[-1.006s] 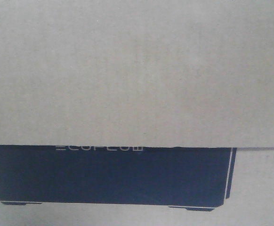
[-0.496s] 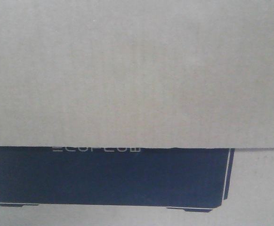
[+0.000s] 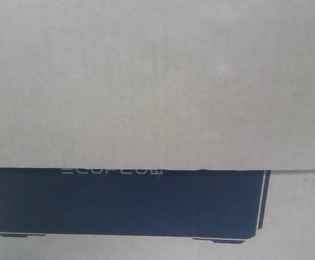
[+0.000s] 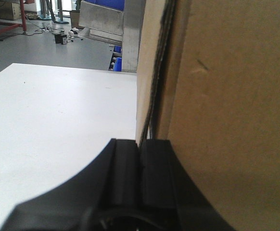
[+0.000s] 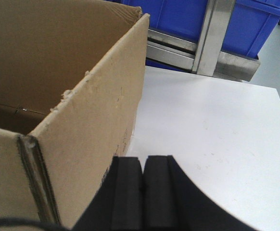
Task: Grab box from left shelf to table start
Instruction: 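Open both grippers and release the box walls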
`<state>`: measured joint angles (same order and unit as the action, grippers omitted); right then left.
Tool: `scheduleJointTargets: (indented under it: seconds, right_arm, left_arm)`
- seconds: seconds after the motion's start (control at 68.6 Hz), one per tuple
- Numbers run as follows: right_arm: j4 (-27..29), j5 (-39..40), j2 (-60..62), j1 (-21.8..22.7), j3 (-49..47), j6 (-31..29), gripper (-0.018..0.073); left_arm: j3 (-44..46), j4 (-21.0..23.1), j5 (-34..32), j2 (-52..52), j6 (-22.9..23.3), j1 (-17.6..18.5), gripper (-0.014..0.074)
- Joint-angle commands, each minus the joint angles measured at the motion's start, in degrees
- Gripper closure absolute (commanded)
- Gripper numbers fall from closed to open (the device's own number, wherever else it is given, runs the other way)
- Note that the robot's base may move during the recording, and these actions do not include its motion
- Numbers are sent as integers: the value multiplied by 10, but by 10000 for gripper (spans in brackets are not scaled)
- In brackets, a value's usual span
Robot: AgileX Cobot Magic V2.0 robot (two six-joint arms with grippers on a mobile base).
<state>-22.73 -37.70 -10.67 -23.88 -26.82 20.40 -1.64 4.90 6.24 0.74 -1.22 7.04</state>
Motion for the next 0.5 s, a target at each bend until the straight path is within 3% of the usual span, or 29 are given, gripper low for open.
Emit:
scheduleJointTargets:
  seconds: [0.0,0.481]
  right_arm:
    - [-19,45,-6,3,-16,-4,506]
    - [-25,45,-6,3,-16,-4,506]
  left_arm:
    - [1,4,-55,9,2,3,696]
    - [1,4,-55,9,2,3,696]
